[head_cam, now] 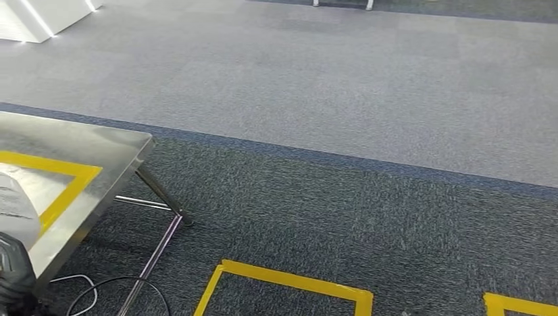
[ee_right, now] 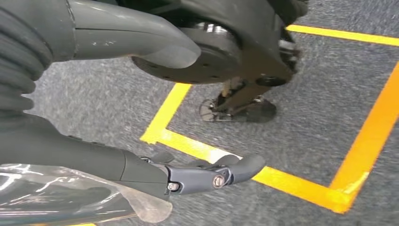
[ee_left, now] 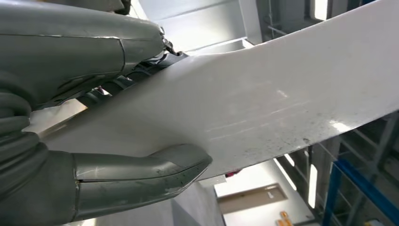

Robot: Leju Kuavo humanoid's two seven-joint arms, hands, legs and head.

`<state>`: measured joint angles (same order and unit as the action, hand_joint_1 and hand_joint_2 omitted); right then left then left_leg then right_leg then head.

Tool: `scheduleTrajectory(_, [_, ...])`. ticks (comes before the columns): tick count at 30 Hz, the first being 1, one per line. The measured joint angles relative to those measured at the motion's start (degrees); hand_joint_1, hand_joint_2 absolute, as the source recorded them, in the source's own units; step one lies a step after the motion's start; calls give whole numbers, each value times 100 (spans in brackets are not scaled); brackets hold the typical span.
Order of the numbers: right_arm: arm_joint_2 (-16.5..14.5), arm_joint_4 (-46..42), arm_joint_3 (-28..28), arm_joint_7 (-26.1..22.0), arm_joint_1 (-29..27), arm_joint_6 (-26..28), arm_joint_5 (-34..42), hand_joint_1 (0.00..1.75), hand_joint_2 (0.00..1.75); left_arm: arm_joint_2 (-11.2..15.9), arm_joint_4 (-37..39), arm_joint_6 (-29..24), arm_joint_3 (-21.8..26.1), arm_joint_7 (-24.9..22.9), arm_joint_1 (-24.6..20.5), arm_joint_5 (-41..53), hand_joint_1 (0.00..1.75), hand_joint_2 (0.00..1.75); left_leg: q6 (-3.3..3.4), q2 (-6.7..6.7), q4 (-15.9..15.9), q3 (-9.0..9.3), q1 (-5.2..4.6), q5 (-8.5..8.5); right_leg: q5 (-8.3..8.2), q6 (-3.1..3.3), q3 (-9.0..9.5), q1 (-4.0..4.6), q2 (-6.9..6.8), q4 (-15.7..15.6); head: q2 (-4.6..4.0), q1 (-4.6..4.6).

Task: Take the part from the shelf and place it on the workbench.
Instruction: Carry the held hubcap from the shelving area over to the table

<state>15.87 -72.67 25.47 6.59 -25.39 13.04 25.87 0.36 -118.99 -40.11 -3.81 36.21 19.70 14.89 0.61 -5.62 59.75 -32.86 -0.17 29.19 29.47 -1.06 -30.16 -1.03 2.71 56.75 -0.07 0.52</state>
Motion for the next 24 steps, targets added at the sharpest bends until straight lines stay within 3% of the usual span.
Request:
scheduleTrajectory(3, [77,-21,148,-36,36,112,157,0,175,9,-17,-1,42,-10,-6,8,175,175,-68,411,980,-473,-1,458,58,60,95,9,-247,-31,0,-25])
scheduleTrajectory(5, [174,-22,335,-108,81,280,403,0,175,13,-17,-2,44,-31,-1,28,175,175,-92,481,1473,-749,13,551,131,62,154,21,-413,-30,0,-24])
scheduleTrajectory(6, [225,-24,442,-143,116,355,511,0,175,14,-17,-2,44,-41,0,40,175,175,-92,496,1414,-740,16,432,173,54,187,24,-491,-31,0,-24])
scheduleTrajectory(7, [272,-28,541,-170,149,409,590,0,175,15,-17,-2,44,-50,0,49,175,175,-81,529,1138,-618,17,227,222,43,234,27,-565,-31,0,-25])
scheduleTrajectory(9, [339,-36,688,-198,199,455,658,0,175,16,-18,-1,44,-63,-2,60,175,175,-22,761,381,-251,-24,-104,329,11,347,42,-702,-33,0,-24])
scheduleTrajectory(11, [393,-39,791,-218,242,478,703,0,175,17,-22,-1,44,-72,-5,66,175,175,60,950,5,-55,-87,-143,409,-41,440,61,-818,-47,0,-22])
scheduleTrajectory(13, [443,-44,898,-266,305,540,817,0,175,17,-31,-2,45,-75,-3,74,175,175,127,870,-32,-30,-103,-107,424,-101,544,57,-898,-40,0,-24])
scheduleTrajectory(14, [471,-51,970,-312,348,597,919,0,175,16,-40,-2,46,-75,-1,83,175,175,153,809,-63,3,-91,-107,437,-125,572,47,-870,3,0,-23])
scheduleTrajectory(15, [502,-60,1051,-379,397,663,1041,0,175,15,-49,-2,46,-74,-8,96,175,175,179,750,-95,44,-71,-105,474,-144,547,37,-756,124,0,-18])
scheduleTrajectory(16, [537,-67,1147,-463,450,737,1188,0,175,14,-56,-2,46,-71,-23,113,175,175,203,695,-120,88,-51,-103,558,-158,434,29,-614,334,0,-7])
scheduleTrajectory(18, [626,-71,1371,-697,539,914,1588,0,175,4,-63,-2,49,-34,-53,167,175,175,242,586,-141,123,-29,-77,842,-182,1,20,-347,1016,0,12])
scheduleTrajectory(20, [725,-70,1600,-1006,603,1092,2078,0,175,-23,-63,-2,51,40,-58,231,175,175,259,439,-139,144,-22,-43,1011,-209,-462,16,-291,1581,0,19])
scheduleTrajectory(21, [770,-71,1699,-1178,631,1171,2316,0,175,-41,-63,-2,52,74,-56,254,175,175,253,354,-138,171,-15,-21,929,-219,-594,14,-283,1621,0,19])
scheduleTrajectory(22, [814,-72,1780,-1340,660,1238,2516,0,175,-57,-64,-2,54,94,-54,267,175,175,237,272,-137,213,-5,7,708,-227,-612,8,-271,1440,0,20])
scheduleTrajectory(23, [856,-78,1848,-1494,690,1288,2696,0,175,-69,-65,-2,57,107,-54,272,175,175,212,194,-135,267,9,43,389,-241,-548,-7,-216,1087,0,20])
scheduleTrajectory(24, [890,-84,1906,-1625,722,1314,2838,0,175,-79,-66,-2,59,116,-55,274,175,175,182,125,-134,300,20,78,141,-261,-468,-28,-76,758,-1,23])
